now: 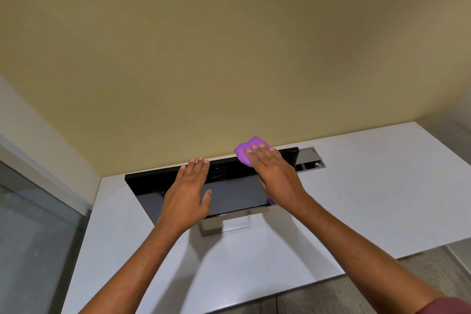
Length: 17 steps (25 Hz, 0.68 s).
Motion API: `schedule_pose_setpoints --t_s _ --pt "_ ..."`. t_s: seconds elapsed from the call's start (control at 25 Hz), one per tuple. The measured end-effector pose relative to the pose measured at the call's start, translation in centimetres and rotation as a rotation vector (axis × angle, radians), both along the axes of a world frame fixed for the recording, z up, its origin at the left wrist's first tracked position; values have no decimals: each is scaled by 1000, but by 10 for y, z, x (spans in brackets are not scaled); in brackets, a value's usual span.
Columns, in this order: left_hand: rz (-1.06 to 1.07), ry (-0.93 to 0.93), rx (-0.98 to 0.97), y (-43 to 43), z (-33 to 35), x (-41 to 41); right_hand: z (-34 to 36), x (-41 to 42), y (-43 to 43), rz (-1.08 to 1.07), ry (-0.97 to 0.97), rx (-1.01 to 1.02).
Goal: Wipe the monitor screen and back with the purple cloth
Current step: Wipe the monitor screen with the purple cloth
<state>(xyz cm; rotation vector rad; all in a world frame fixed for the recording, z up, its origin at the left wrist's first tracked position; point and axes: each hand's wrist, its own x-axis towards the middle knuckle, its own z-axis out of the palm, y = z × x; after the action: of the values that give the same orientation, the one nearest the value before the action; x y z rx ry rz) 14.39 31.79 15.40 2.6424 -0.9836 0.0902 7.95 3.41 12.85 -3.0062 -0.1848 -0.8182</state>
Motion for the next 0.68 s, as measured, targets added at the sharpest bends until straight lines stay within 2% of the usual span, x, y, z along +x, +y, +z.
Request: schedule_pose_setpoints --t_s 0.36,0.44,0.56,0.68 --pt "0 27 12 2 -2 6 -3 -20 -74 -34 38 136" --pt "-3 60 -12 3 -1 6 -8 -26 -80 -37 65 339" --pt "-4 106 -53 5 1 6 -12 -32 -77 -75 46 748" --pt "2 128 -66 5 2 6 -10 -34 -69 -193 26 1084"
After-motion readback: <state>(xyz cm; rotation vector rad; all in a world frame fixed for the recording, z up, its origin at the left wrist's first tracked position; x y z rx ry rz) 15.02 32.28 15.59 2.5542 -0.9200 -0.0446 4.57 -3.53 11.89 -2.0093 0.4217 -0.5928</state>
